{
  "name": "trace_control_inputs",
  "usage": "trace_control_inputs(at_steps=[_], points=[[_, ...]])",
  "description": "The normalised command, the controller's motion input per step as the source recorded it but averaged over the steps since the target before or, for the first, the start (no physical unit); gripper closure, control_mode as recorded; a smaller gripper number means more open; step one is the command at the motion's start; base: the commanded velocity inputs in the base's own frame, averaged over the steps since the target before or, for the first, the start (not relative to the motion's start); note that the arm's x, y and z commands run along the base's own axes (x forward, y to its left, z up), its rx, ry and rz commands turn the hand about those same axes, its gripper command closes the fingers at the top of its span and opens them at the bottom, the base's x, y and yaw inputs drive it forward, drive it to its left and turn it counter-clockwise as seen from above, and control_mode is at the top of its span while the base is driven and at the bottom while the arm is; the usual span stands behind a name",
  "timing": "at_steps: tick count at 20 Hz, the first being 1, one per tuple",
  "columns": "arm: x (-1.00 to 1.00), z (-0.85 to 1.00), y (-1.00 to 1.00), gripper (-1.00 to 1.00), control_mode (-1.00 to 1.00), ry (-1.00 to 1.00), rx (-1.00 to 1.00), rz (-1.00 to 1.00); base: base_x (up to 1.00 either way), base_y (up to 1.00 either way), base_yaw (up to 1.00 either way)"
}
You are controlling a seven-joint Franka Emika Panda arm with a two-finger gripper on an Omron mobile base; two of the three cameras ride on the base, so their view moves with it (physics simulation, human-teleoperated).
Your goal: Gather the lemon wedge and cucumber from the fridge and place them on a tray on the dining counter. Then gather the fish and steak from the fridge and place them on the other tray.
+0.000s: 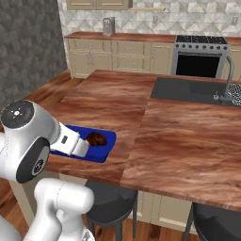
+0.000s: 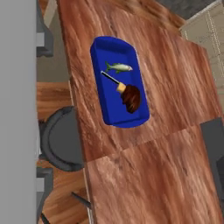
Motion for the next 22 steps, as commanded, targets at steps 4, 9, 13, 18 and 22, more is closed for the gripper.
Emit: trace_control_inputs(at_steps=[4, 9, 13, 18, 22], points=[[-0.16, 0.00, -0.03, -1.00, 1.00, -0.02, 0.00, -0.11, -0.24, -0.15, -0.10], [0.00, 0.00, 0.00, -1.00, 1.00, 0.00, 0.00, 0.00, -1.00, -0.58, -0.17], [0.00, 0.00, 0.00, -1.00, 1.00, 0.00, 0.00, 0.00, -0.93, -0.55, -0.25], [0.00, 0.00, 0.00, -1.00, 1.00, 0.00, 0.00, 0.00, -0.08, -0.24, -0.51], [0.00, 0.00, 0.00, -1.00, 1.00, 0.00, 0.00, 0.00, 0.03, 0.00, -0.69]])
